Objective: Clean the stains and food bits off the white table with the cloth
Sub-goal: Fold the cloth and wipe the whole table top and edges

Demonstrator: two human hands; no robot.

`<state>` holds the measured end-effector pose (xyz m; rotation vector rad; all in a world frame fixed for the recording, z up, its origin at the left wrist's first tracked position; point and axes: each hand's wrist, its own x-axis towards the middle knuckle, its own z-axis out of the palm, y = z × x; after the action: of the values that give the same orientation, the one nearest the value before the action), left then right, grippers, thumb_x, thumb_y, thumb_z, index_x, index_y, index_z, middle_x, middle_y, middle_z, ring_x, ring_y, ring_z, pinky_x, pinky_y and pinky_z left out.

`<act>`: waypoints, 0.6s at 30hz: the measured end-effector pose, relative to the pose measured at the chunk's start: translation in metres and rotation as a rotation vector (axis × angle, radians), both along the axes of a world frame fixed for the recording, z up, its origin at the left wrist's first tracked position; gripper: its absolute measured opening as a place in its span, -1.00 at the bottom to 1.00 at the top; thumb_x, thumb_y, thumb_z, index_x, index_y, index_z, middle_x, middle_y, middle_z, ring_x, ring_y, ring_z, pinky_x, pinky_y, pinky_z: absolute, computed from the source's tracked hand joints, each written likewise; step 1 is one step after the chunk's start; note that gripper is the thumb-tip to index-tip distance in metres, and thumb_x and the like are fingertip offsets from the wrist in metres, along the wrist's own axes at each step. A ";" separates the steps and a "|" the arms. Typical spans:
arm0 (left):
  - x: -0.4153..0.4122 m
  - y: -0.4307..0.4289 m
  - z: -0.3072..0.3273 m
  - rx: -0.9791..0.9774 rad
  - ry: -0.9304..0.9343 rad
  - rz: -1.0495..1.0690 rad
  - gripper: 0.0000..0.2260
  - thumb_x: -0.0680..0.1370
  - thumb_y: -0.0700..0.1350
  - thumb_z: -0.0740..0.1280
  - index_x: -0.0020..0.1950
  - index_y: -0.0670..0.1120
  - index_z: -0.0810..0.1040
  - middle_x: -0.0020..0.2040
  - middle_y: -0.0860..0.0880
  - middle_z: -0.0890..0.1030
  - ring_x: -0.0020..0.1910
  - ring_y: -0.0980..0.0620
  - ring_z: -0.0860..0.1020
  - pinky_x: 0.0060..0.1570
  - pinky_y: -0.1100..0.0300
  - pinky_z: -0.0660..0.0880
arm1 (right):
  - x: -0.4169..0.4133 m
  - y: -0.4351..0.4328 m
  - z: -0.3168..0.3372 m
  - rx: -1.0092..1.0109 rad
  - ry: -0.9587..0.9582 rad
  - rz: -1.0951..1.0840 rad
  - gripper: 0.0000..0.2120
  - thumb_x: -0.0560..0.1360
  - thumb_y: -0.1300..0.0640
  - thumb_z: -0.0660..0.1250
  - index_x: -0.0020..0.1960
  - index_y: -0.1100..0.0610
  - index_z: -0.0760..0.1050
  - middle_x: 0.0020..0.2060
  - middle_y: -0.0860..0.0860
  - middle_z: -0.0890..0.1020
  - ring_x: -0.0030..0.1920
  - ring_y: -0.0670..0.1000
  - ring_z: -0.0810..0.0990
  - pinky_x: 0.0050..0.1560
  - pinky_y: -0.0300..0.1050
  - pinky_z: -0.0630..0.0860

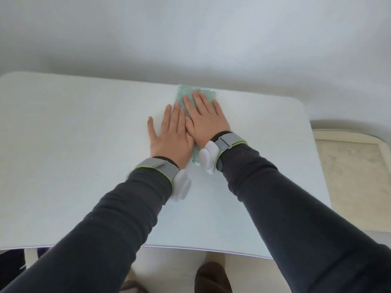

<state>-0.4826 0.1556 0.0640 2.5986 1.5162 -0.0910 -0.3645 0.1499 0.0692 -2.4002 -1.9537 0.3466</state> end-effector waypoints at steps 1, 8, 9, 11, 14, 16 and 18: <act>0.018 -0.008 0.000 0.003 -0.006 -0.018 -0.49 0.64 0.01 -0.15 0.57 -0.07 -0.19 0.57 0.06 -0.20 0.55 0.08 -0.23 0.47 -0.19 -0.21 | 0.017 -0.011 0.001 -0.001 -0.004 -0.019 -0.49 0.63 -0.03 -0.15 0.55 -0.02 -0.15 0.56 -0.01 -0.16 0.56 -0.03 -0.19 0.54 0.02 -0.22; 0.130 -0.061 0.003 -0.030 -0.050 -0.148 -0.49 0.63 0.01 -0.16 0.56 -0.06 -0.19 0.57 0.06 -0.21 0.55 0.08 -0.24 0.47 -0.20 -0.25 | 0.129 -0.077 0.000 0.002 -0.050 -0.133 -0.49 0.63 -0.04 -0.15 0.55 -0.04 -0.17 0.56 -0.02 -0.15 0.56 -0.04 -0.18 0.54 0.02 -0.20; 0.142 -0.067 0.003 -0.029 -0.056 -0.164 -0.49 0.63 0.01 -0.16 0.56 -0.06 -0.19 0.57 0.06 -0.21 0.55 0.08 -0.24 0.47 -0.20 -0.25 | 0.141 -0.084 0.000 -0.001 -0.052 -0.148 -0.49 0.63 -0.04 -0.16 0.55 -0.04 -0.17 0.56 -0.02 -0.16 0.56 -0.04 -0.19 0.54 0.02 -0.21; 0.167 -0.077 0.002 -0.026 -0.060 -0.189 -0.49 0.63 0.01 -0.17 0.57 -0.06 -0.19 0.57 0.06 -0.20 0.55 0.08 -0.24 0.47 -0.19 -0.25 | 0.165 -0.098 -0.001 0.002 -0.057 -0.173 -0.49 0.63 -0.04 -0.16 0.55 -0.04 -0.18 0.56 -0.02 -0.17 0.56 -0.04 -0.19 0.54 0.02 -0.21; 0.198 -0.091 0.002 -0.012 -0.055 -0.232 -0.49 0.63 0.01 -0.16 0.57 -0.06 -0.18 0.58 0.06 -0.19 0.55 0.08 -0.23 0.47 -0.19 -0.26 | 0.197 -0.116 -0.004 0.017 -0.065 -0.219 -0.49 0.63 -0.03 -0.15 0.55 -0.05 -0.17 0.56 -0.02 -0.15 0.56 -0.04 -0.18 0.54 0.03 -0.21; 0.216 -0.098 0.001 -0.007 -0.053 -0.265 -0.49 0.64 0.01 -0.16 0.57 -0.05 -0.17 0.58 0.07 -0.18 0.55 0.08 -0.23 0.46 -0.18 -0.26 | 0.213 -0.126 -0.004 0.019 -0.066 -0.254 -0.49 0.63 -0.03 -0.15 0.55 -0.04 -0.16 0.56 -0.01 -0.14 0.56 -0.04 -0.18 0.54 0.04 -0.20; 0.221 -0.099 0.001 -0.002 -0.048 -0.291 -0.49 0.64 0.01 -0.16 0.57 -0.05 -0.17 0.58 0.07 -0.18 0.55 0.08 -0.23 0.47 -0.19 -0.26 | 0.216 -0.130 -0.005 0.011 -0.059 -0.281 -0.49 0.64 -0.02 -0.15 0.55 -0.03 -0.17 0.56 0.00 -0.15 0.56 -0.03 -0.18 0.55 0.04 -0.19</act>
<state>-0.2616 0.0563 0.0652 2.7796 1.1127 -0.0571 -0.1481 0.0200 0.0641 -2.6571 -1.5994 0.2554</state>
